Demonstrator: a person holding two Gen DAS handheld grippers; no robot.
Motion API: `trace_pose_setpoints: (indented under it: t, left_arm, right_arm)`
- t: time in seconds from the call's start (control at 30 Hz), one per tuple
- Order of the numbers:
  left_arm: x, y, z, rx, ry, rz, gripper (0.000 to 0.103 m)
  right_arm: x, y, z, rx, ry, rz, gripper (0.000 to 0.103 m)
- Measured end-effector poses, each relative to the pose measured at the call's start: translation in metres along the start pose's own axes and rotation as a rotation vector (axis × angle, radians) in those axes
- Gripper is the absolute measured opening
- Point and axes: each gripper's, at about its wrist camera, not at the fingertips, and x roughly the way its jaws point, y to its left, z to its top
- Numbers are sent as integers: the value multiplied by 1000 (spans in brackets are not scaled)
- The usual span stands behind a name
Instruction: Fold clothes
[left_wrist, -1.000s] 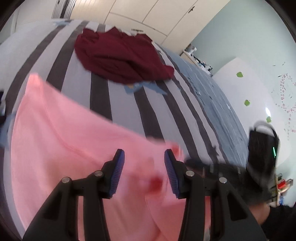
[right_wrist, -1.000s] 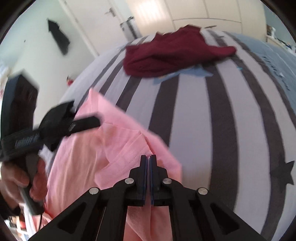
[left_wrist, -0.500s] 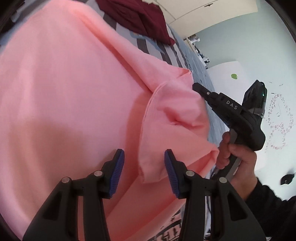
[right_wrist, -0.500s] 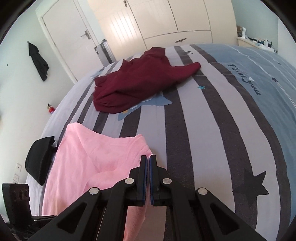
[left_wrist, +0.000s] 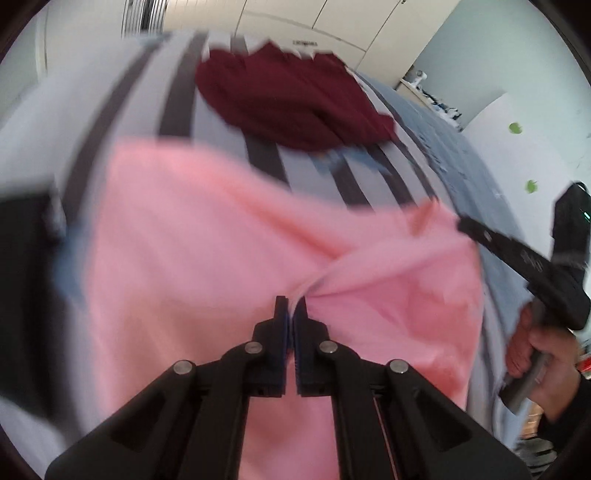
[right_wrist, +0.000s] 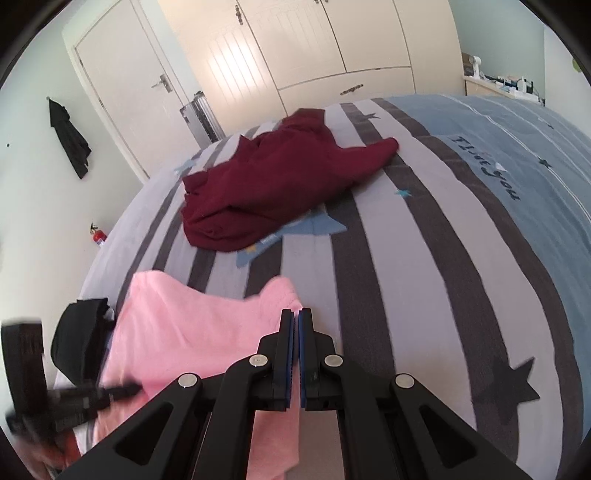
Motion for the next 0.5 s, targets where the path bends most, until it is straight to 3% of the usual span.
trace_pose_setpoints:
  t: [0.2, 0.3, 0.37, 0.5]
  left_arm:
    - [17, 14, 62, 191, 19, 206, 1]
    - [22, 35, 76, 220, 26, 288, 1]
    - [21, 46, 77, 203, 38, 291, 1]
    - [9, 68, 56, 166, 29, 281, 1]
  right_arm:
    - [26, 31, 15, -1, 31, 69, 2]
    - [30, 39, 21, 8, 47, 132, 6]
    - [26, 41, 24, 3, 38, 165, 6]
    - [29, 25, 26, 2, 67, 129, 17]
